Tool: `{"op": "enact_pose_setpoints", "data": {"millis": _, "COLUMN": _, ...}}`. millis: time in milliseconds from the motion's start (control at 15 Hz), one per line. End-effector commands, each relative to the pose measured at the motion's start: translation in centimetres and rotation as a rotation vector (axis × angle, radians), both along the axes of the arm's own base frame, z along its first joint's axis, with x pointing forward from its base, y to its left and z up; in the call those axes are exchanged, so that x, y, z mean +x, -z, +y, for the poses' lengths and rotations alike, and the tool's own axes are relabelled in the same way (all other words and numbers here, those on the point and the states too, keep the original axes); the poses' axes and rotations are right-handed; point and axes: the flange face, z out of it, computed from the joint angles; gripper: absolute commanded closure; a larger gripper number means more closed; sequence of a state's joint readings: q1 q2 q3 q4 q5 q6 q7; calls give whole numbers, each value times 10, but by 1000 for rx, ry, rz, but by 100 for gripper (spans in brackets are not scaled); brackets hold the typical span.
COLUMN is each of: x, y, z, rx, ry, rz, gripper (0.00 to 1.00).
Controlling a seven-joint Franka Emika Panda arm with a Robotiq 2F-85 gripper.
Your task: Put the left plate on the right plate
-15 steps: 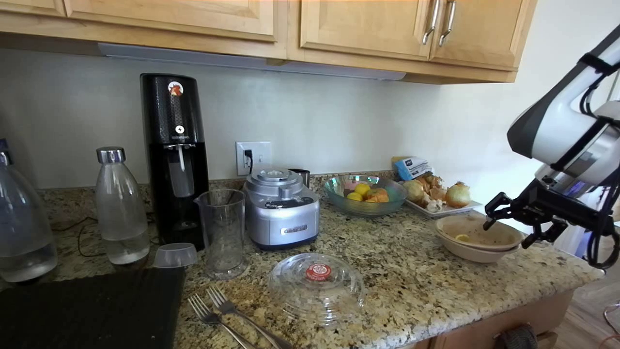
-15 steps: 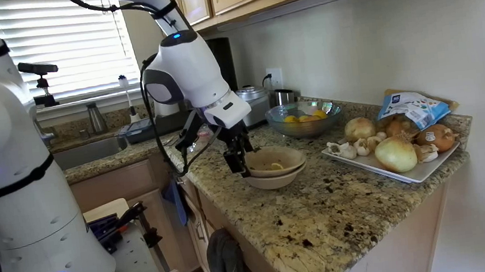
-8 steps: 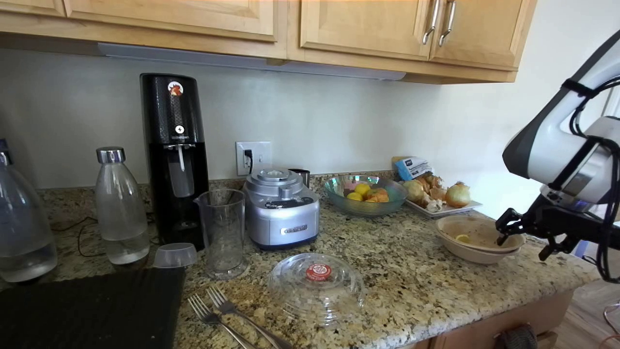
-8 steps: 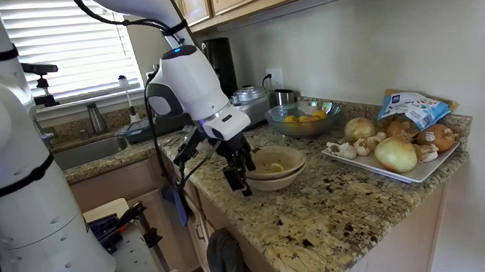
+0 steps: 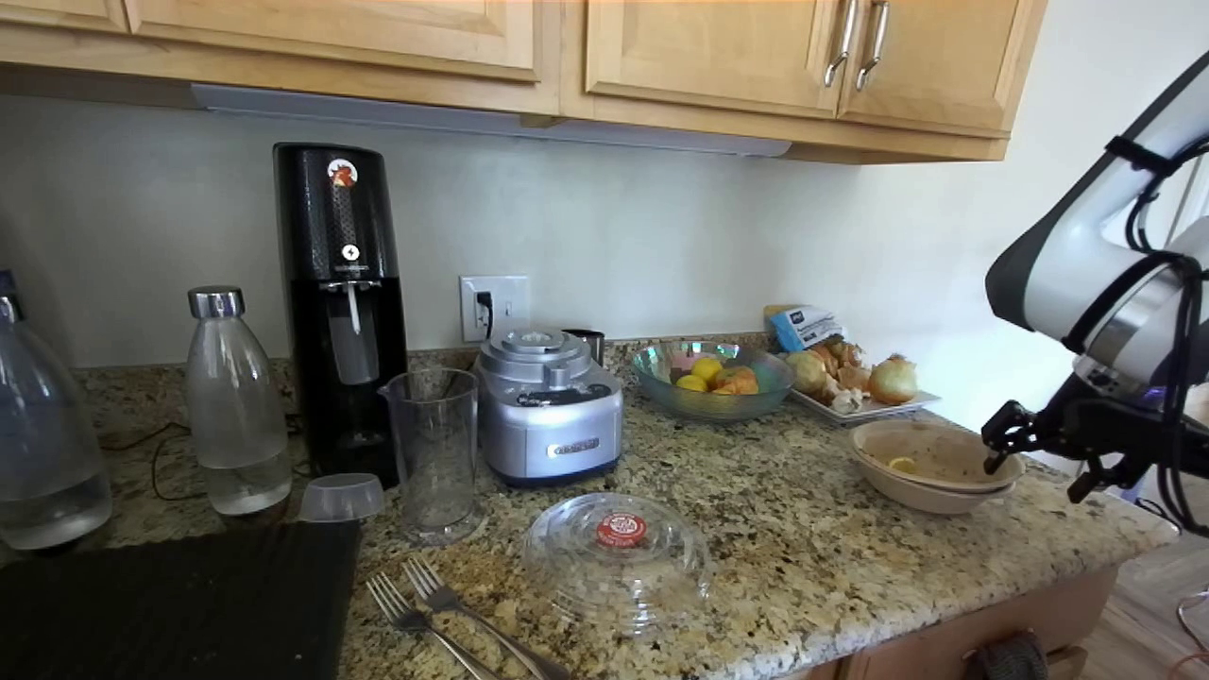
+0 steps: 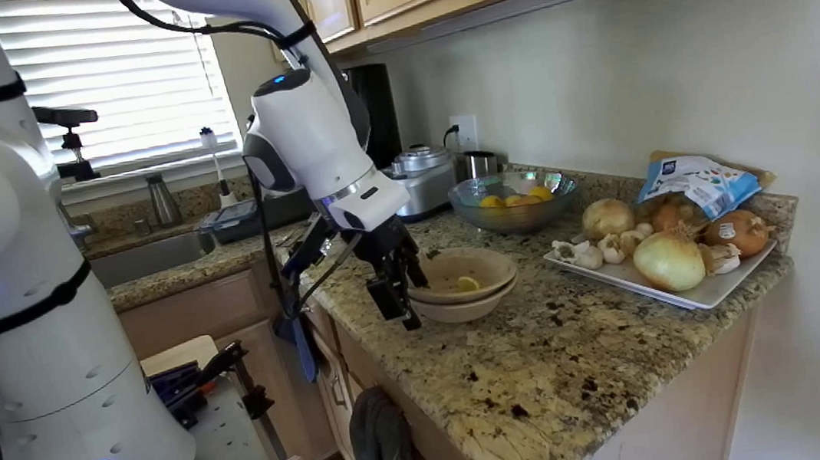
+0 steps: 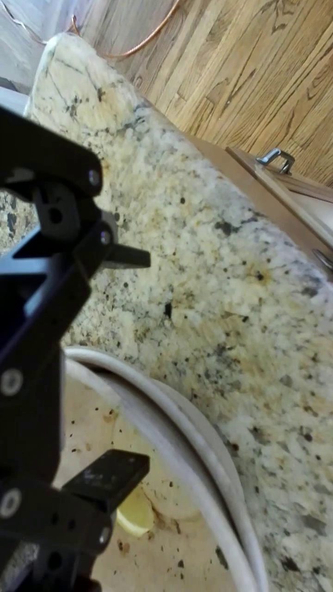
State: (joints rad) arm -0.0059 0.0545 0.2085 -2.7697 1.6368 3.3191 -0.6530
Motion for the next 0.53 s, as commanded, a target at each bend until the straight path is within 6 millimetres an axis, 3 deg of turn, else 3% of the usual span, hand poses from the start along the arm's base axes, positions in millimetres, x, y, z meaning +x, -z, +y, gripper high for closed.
{"op": "enact_pose_setpoints", "data": {"millis": 0, "x": 0, "y": -4, "z": 3, "rx": 3, "ry": -3, "rz": -12, "gripper": 0}}
{"op": "enact_pose_setpoints", "data": {"millis": 467, "x": 1, "y": -3, "z": 5, "rx": 6, "ry": -6, "rz": -8, "gripper": 0}}
